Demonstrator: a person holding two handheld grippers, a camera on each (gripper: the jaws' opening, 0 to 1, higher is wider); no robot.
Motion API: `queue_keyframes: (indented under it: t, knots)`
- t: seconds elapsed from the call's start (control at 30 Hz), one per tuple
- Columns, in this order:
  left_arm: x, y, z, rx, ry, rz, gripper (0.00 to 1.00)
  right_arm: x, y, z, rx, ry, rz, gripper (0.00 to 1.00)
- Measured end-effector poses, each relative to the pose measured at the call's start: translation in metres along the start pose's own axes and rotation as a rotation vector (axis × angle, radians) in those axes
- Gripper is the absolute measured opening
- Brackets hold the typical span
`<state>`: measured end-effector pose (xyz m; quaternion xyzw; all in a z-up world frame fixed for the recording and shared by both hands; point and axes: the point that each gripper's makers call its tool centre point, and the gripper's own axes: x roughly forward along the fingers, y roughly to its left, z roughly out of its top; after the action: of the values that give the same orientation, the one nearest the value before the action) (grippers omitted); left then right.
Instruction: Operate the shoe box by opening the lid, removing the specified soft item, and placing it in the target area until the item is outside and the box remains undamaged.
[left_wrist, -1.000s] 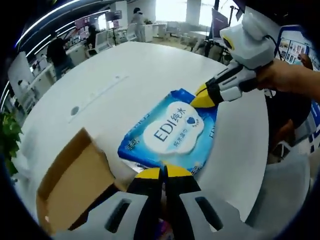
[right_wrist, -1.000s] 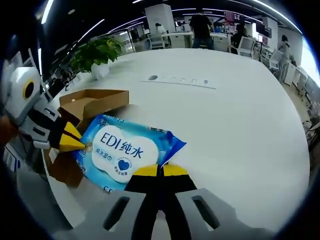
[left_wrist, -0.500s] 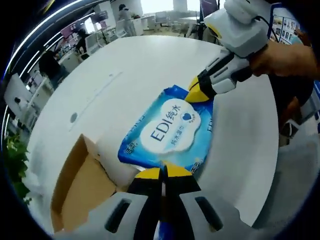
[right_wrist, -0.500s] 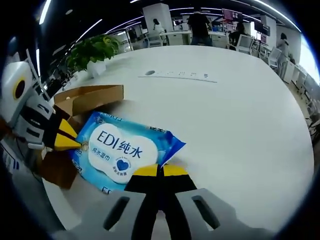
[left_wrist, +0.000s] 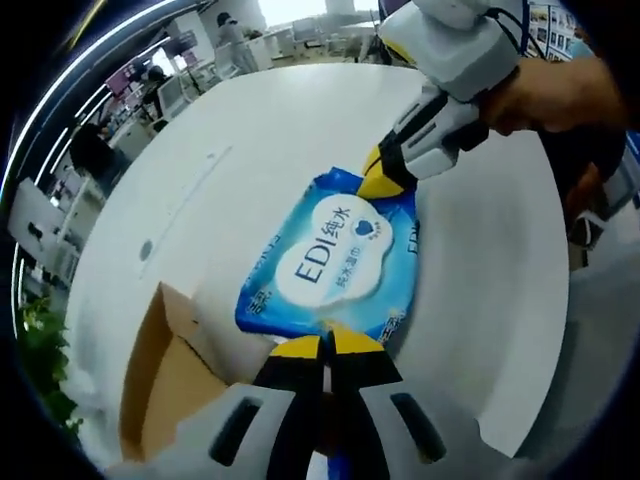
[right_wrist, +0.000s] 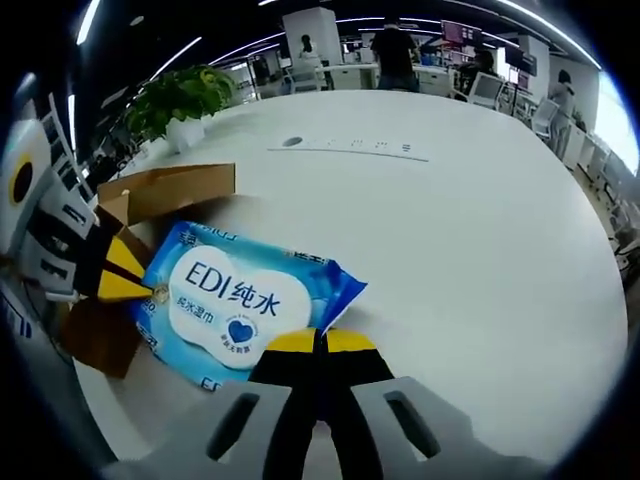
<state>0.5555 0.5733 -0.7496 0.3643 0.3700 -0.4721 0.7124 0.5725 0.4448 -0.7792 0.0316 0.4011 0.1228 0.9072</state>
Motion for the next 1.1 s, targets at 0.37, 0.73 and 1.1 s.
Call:
queue_keyframes:
  t: [0.37,0.73,1.1]
  knots:
    - [-0.011,-0.002,-0.010,0.086,0.010,0.013,0.04,-0.002,0.002,0.002,-0.009,-0.012,-0.011,0.00]
    - [-0.042,-0.012,0.015,-0.103,-0.181,-0.078,0.17,-0.005,0.003,0.001,0.006,-0.005,-0.014,0.00]
    - [-0.072,0.004,0.002,-0.211,-0.244,-0.055,0.18,-0.009,0.004,-0.002,0.005,-0.003,-0.016,0.00]
